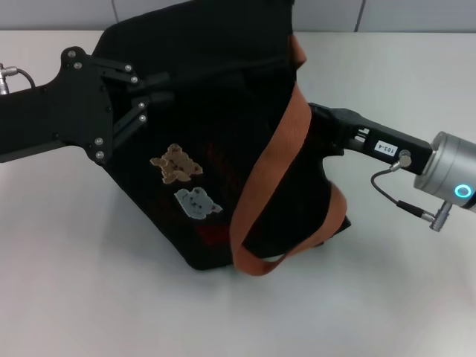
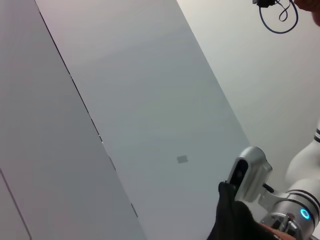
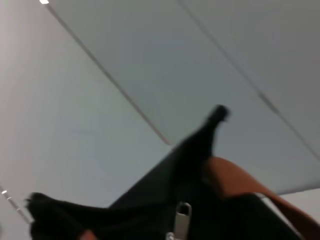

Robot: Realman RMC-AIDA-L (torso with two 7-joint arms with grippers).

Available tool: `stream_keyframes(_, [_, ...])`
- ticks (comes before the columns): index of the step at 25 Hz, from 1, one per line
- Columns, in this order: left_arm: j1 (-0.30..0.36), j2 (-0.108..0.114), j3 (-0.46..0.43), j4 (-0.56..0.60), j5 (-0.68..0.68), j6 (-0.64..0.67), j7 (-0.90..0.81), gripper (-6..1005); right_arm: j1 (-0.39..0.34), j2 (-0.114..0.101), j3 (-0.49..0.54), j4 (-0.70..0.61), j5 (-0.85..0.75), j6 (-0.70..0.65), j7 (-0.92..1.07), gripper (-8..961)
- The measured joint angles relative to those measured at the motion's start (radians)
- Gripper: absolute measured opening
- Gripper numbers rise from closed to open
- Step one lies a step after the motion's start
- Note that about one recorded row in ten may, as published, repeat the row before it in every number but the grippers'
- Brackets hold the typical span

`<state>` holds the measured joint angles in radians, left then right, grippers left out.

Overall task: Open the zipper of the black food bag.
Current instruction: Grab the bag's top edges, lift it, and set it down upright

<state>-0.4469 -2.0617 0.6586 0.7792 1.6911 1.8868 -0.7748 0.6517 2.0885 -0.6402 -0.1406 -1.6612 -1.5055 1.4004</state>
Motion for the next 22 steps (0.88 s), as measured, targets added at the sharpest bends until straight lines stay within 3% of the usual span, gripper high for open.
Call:
stream_keyframes(7, [0.0,0.001,-0.002,0.0,-0.001,0.002,0.0,73,-0.02,-0.001,0.045,-0.001,0.006,-0.001,0.0,73])
stream_keyframes(16, [0.0,-0.001,0.006,0.0,-0.001,0.0,0.0,73,0.075,0.003,0.035,0.065,-0.007,-0.032,-0.025,75])
stream_keyframes(22, [-0.001,-0.002,0.004,0.0,-0.002,0.0,0.0,73,0.02,0.0,0.03,0.032,-0.006,-0.039,-0.031,76])
